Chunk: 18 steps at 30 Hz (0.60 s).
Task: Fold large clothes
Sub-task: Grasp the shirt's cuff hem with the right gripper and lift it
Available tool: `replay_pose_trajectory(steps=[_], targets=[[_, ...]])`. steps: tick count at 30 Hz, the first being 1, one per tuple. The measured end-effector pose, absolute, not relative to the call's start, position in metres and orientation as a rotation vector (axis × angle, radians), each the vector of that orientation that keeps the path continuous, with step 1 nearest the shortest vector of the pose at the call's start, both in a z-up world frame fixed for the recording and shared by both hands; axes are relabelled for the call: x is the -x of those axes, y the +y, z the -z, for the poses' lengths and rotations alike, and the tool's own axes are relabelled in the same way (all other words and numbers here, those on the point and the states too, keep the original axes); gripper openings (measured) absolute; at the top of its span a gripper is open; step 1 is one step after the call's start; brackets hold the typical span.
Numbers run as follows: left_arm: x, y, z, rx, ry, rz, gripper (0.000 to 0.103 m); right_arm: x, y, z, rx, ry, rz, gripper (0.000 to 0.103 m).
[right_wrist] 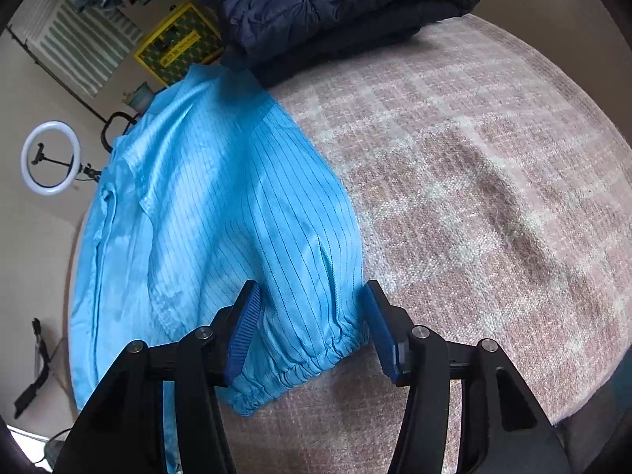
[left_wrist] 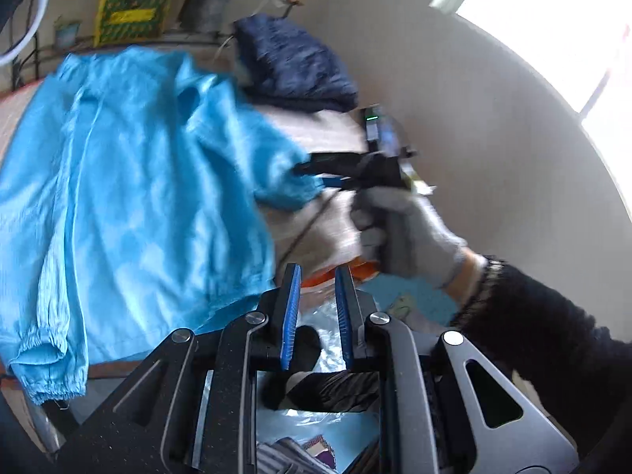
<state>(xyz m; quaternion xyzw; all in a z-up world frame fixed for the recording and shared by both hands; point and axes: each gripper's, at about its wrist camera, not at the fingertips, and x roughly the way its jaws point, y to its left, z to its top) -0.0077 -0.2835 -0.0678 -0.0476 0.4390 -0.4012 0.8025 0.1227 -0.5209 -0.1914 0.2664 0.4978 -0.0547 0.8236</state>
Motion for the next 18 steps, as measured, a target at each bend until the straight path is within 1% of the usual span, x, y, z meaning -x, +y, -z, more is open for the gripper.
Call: replay_pose_trajectory(steps=[3, 7, 9, 12, 16, 18], targets=[[0.012, -0.282, 0.057, 0.167, 0.938, 0.883, 0.015, -0.123, -0.52, 0.19, -0.562, 1.054, 0.112, 0.054], [0.024, -0.243, 0.069, 0.331, 0.986, 0.774, 0.015, -0.122, -0.521, 0.19, -0.572, 1.052, 0.104, 0.054], [0.034, -0.228, 0.075, 0.355, 0.982, 0.727, 0.015, -0.12, -0.522, 0.19, -0.568, 1.05, 0.097, 0.054], [0.055, -0.204, 0.086, 0.317, 0.967, 0.64, 0.015, -0.12, -0.522, 0.19, -0.564, 1.048, 0.094, 0.054], [0.07, -0.146, 0.099, 0.361, 0.983, 0.454, 0.015, -0.123, -0.52, 0.189, -0.535, 1.05, 0.088, 0.054], [0.076, -0.117, 0.094, 0.407, 0.95, 0.374, 0.015, -0.124, -0.518, 0.189, -0.524, 1.051, 0.091, 0.054]])
